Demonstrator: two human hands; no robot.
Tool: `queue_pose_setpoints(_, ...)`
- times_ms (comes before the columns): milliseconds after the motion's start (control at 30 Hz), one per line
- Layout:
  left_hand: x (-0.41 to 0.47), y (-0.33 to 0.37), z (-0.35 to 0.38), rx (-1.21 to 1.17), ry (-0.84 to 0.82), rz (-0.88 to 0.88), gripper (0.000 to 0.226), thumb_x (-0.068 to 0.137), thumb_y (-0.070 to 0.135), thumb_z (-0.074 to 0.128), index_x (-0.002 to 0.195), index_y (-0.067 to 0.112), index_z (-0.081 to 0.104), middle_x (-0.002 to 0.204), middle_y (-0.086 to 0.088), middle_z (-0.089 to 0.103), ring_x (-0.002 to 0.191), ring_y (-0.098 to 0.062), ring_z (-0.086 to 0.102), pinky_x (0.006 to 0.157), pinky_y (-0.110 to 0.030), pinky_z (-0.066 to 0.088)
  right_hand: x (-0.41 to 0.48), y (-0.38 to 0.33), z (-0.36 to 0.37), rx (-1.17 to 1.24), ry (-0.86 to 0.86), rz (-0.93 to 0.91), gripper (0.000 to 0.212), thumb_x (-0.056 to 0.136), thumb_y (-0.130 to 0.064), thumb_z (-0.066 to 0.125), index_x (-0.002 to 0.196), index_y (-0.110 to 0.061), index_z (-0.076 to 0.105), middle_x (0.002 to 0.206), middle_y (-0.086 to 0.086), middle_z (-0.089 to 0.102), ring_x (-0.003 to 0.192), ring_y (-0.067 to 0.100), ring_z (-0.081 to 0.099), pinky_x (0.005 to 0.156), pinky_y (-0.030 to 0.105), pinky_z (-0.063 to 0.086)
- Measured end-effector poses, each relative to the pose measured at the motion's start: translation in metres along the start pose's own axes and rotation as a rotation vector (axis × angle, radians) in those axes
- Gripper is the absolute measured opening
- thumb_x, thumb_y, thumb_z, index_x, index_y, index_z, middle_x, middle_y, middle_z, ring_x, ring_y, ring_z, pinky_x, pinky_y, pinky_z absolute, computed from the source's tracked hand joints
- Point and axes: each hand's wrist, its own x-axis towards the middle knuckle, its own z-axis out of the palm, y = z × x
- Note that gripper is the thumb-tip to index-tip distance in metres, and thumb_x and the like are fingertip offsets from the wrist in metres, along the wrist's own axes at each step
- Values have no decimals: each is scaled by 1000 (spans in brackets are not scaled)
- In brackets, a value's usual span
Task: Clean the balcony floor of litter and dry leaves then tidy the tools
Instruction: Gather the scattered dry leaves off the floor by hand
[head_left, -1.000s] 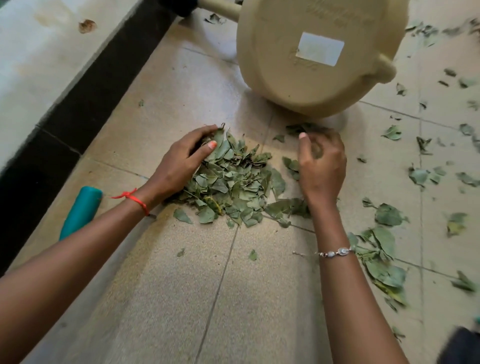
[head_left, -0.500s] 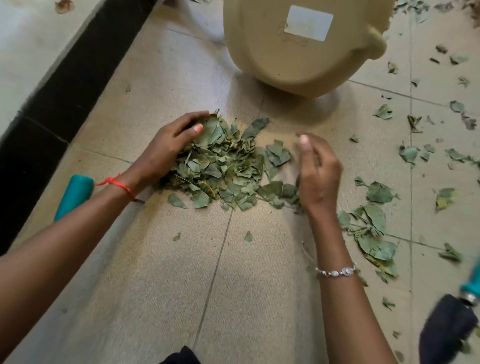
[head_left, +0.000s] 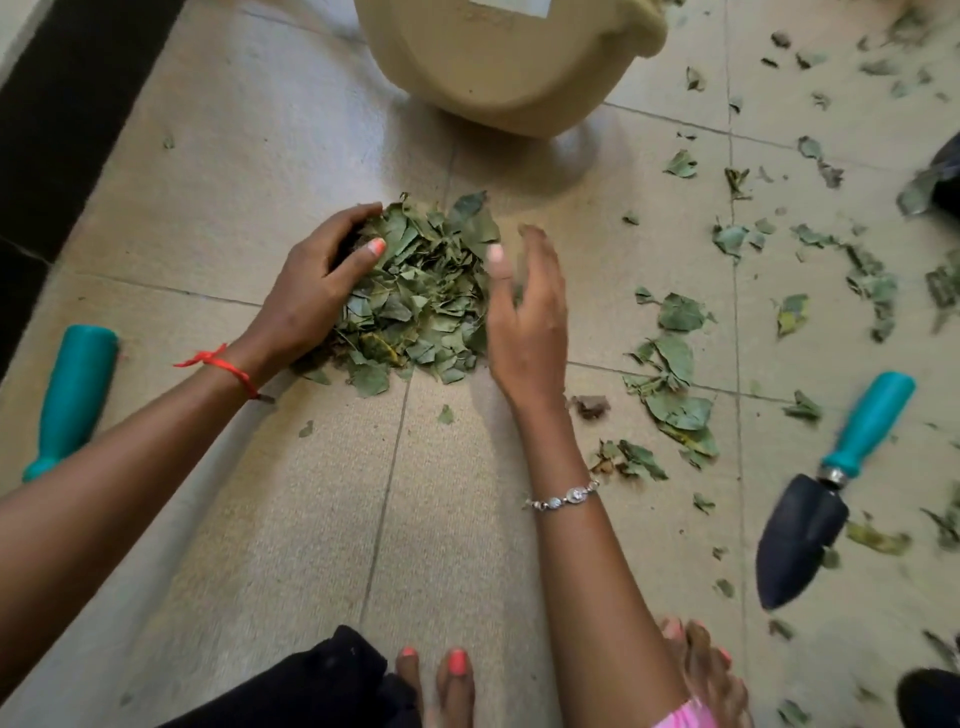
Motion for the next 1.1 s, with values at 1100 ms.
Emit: queue_pose_setpoints(1100,1,17,48,-32,56,68,50,90,37,44,136,16,43,133,2,50,119,-8,48,98,-19,39,4,34,-19,-117,29,17,64,90,-55,26,142,-20,36,153,-1,28,141,15,24,114,34,22)
